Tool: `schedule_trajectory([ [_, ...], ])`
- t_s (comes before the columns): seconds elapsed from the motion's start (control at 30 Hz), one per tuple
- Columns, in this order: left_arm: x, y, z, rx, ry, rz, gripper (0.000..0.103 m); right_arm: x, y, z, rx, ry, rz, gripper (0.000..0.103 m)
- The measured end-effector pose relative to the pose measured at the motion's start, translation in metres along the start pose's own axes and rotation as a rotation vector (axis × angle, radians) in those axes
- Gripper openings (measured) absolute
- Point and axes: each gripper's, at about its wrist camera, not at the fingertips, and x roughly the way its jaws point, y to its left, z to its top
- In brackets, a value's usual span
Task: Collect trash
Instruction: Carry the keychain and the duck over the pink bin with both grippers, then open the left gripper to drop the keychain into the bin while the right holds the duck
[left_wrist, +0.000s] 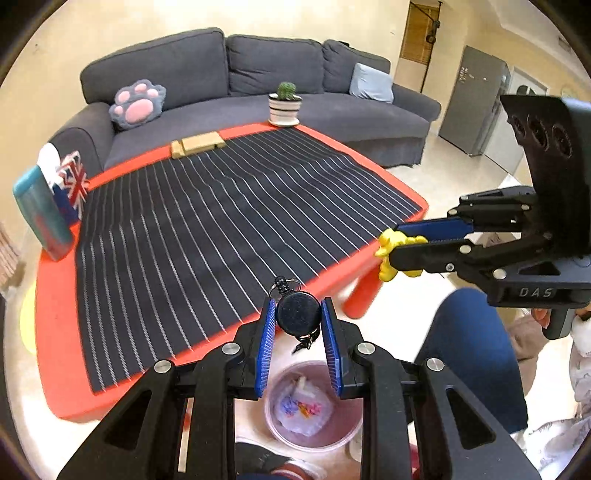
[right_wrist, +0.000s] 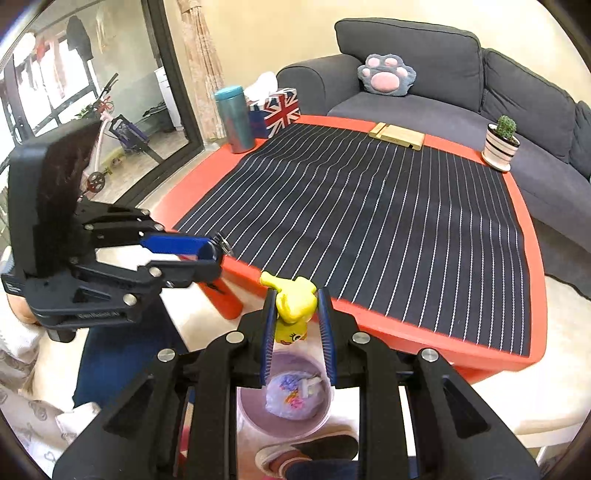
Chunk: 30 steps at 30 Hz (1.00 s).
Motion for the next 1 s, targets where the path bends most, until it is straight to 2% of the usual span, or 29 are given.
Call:
schedule_trajectory([
  [0.23,0.009,-0.016,-0.031,-0.007,0.050,-0.029,0.025,-0.007,0.009,-0.028,0.010,0.020,0.006,0.022],
  [0.43,0.012,-0.023,-0.041,-0.004,0.066,-0.048,0.025,-0.007,0.010,-0.042,0.026,0.036,0.013,0.022],
  [0.5,0.012,-0.024,-0.041,-0.003,0.062,-0.047,0.033,-0.007,0.009,-0.044,0.032,0.035,0.014,0.022],
  [0.53,0.011,-0.023,-0.041,-0.004,0.057,-0.044,0.051,-0.007,0.009,-0.045,0.034,0.035,0.013,0.022],
  [0.57,0.010,-0.022,-0.041,-0.008,0.046,-0.041,0.074,-0.008,0.009,-0.046,0.036,0.035,0.012,0.022],
  [0.63,0.007,-0.020,-0.041,-0.020,0.024,-0.043,0.091,-0.008,0.008,-0.047,0.039,0.033,0.012,0.022],
  [1.0,-0.001,-0.015,-0.041,-0.053,0.009,-0.014,0.095,-0.006,0.009,-0.049,0.045,0.034,0.015,0.022],
])
